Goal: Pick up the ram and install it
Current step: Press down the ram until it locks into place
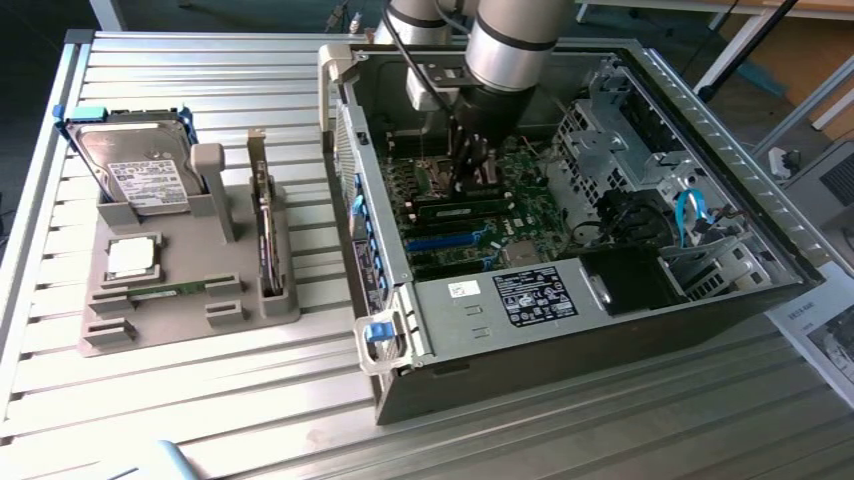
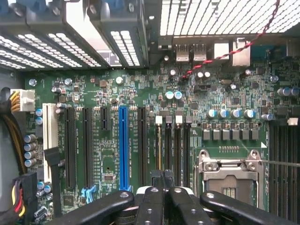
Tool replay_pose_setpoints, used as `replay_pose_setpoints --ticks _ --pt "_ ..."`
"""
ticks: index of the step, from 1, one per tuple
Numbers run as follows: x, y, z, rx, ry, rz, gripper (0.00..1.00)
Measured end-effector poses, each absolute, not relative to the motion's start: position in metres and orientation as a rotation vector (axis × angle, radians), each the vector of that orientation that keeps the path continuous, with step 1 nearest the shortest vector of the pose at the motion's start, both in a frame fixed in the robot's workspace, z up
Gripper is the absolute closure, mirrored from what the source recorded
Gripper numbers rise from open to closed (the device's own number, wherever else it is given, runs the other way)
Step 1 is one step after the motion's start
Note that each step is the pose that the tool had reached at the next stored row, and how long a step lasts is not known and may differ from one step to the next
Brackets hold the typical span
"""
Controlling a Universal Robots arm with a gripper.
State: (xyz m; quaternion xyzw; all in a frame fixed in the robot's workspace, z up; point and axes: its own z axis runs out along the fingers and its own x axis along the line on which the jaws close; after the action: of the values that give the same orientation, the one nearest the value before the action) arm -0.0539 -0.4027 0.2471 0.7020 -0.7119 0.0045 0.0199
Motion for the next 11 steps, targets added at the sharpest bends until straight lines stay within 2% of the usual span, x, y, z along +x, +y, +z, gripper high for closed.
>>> replay_pose_setpoints --ticks 11 --pt "-0.071 -0.403 0.247 2.179 -2.210 0.017 0.90"
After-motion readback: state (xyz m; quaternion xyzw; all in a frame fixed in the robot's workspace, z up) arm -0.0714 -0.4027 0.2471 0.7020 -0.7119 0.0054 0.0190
